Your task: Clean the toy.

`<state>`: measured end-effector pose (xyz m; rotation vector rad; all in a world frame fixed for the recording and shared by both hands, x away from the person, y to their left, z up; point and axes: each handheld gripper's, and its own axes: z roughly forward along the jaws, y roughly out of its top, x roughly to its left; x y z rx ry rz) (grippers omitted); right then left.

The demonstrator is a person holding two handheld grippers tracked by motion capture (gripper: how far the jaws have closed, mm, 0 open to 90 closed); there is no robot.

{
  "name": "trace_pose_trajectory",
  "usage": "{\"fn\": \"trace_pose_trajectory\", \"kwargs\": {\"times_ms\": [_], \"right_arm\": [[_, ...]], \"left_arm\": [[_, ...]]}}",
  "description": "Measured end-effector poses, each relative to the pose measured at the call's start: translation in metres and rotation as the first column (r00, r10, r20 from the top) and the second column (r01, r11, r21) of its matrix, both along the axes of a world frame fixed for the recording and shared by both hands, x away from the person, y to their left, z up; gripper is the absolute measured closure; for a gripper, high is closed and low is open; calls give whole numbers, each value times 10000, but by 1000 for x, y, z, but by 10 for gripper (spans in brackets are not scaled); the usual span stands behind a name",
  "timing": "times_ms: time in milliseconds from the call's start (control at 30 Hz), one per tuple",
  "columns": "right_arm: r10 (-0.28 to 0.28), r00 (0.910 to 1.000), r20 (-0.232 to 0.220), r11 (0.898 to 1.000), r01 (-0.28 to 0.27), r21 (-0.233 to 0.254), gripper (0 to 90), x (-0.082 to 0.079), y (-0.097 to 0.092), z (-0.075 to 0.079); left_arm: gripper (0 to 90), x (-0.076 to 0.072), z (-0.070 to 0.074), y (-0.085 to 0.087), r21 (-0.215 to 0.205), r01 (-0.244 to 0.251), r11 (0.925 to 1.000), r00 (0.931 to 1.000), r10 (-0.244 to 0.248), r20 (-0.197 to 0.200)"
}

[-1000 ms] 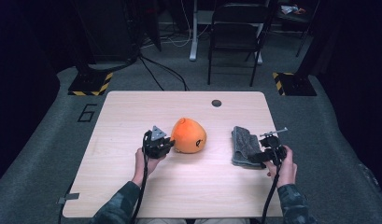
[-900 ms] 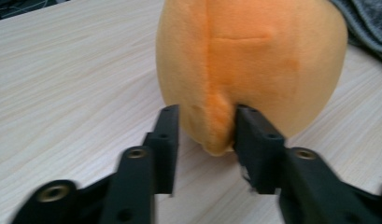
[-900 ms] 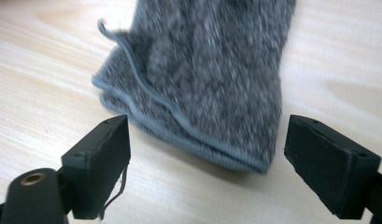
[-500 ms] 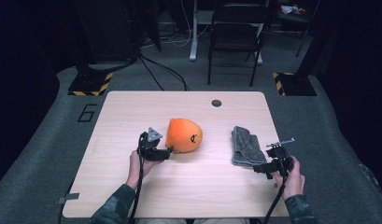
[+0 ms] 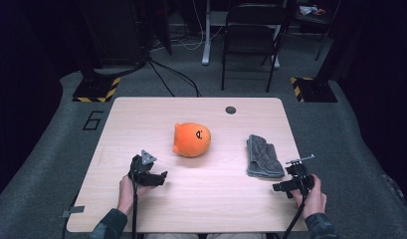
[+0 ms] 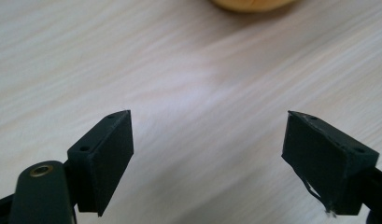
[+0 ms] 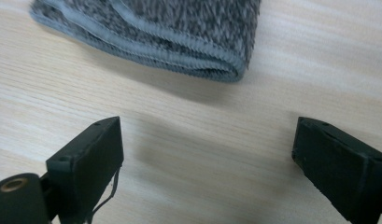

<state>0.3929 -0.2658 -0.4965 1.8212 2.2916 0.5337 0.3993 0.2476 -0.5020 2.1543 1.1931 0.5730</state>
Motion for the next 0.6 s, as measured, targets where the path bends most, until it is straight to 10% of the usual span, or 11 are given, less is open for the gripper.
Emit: {"fn": "trace_pose_trajectory", "kwargs": {"times_ms": [333, 600], "right_arm": [[373, 9992, 105, 9952, -362, -904, 0, -5, 6, -9], [478, 9988, 90, 9945, -468, -932, 0, -4, 4, -9]], "left_arm": [[119, -1, -14, 14, 455, -317, 9985, 9986, 335, -401], [81, 3, -18, 18, -58, -141, 9999, 9982, 138, -576]]}}
